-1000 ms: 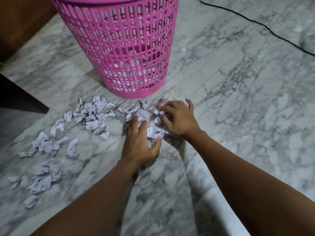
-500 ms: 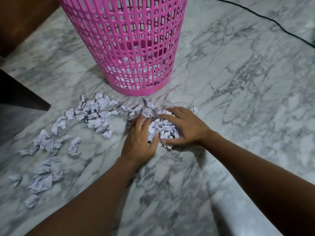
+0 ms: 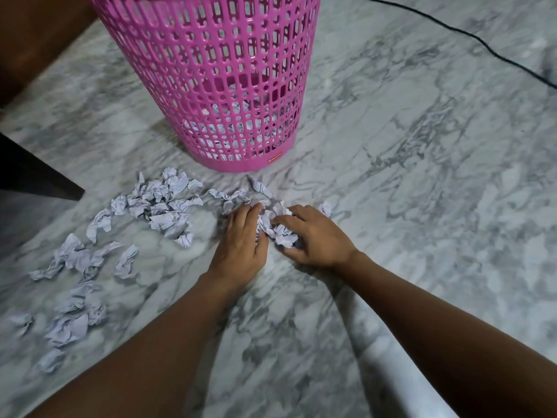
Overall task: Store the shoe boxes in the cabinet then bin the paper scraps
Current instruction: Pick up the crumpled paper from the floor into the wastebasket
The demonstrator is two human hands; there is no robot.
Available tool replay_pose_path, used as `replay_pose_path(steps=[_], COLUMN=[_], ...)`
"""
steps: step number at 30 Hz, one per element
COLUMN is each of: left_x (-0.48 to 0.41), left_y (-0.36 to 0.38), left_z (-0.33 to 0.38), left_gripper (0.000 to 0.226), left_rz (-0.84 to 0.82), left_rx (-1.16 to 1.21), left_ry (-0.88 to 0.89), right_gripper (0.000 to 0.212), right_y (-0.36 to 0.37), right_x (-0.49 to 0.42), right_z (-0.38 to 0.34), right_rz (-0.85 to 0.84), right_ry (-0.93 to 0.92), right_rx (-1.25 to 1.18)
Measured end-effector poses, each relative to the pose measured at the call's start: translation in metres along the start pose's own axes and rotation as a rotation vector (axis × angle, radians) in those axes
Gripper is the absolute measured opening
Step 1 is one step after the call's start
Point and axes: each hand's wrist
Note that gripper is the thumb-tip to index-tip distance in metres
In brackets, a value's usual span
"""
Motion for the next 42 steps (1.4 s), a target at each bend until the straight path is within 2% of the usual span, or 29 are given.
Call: replay_pose_path(steps=[3, 8, 10, 15, 17, 19, 24, 28, 32, 37, 39, 42], left_x=[0.0, 0.003, 0.002, -0.009, -0.012, -0.012, -0.006, -0.006, -0.003, -0.005, -0.009, -0.018], left_y=[-0.002, -0.002, -0.004, -0.004, -0.004, -0.004, -0.002, -0.005, -0.012, -0.01, -0.007, -0.003], left_z=[0.001, 0.006, 0.01, 0.015, 0.017, 0.021, 0.027, 0.027, 0.039, 0.063, 0.071, 0.079], left_gripper=[0.058, 0.048, 0.047, 0.064, 0.049, 0.031, 0.027, 0.03, 0.03, 0.027, 0.036, 0.07], left_rz=[-0.003, 0.008, 0.008, -0.038, -0.021, 0.043, 0.078, 0.048, 0.111, 0.089, 0.055, 0.004], left_rx=[0.006, 0.068, 0.072, -0.052, -0.069, -0.129, -0.132, 0.027, 0.182, 0.2, 0.141, -0.056], left_ry=[-0.017, -0.088, -0.11, -0.082, -0.084, -0.014, 0.081, -0.006, -0.099, -0.038, -0.063, -0.105], right_gripper=[0.038, 0.028, 0.026, 0.031, 0.033, 0.03, 0.023, 0.024, 0.025, 0.023, 0.021, 0.019], right_y=[0.005, -0.003, -0.008, -0.036, -0.047, -0.054, -0.066, -0.075, -0.081, -0.088, -0.089, -0.088], right_x=[0.003, 0.002, -0.001, -0.006, -0.008, -0.01, -0.01, -0.008, -0.007, -0.005, -0.004, -0.002], right_z=[-0.005, -0.023, -0.034, -0.054, -0.058, -0.058, -0.055, -0.056, -0.055, -0.051, -0.049, -0.046], right_rz=[-0.006, 0.119, 0.173, 0.373, 0.412, 0.456, 0.46, 0.438, 0.45, 0.453, 0.46, 0.469], right_ry=[0.065, 0.249, 0.375, 0.554, 0.666, 0.745, 0.814, 0.828, 0.86, 0.926, 0.941, 0.951], right_rx=[-0.03, -0.176, -0.263, -0.463, -0.629, -0.725, -0.713, -0.695, -0.676, -0.652, -0.649, -0.642])
Point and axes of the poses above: each hand's wrist, its own x-axis away from the middle knuckle, its own y-axis out of the palm, z = x × y, and after that the axes turned 6 degrees about z, right-handed
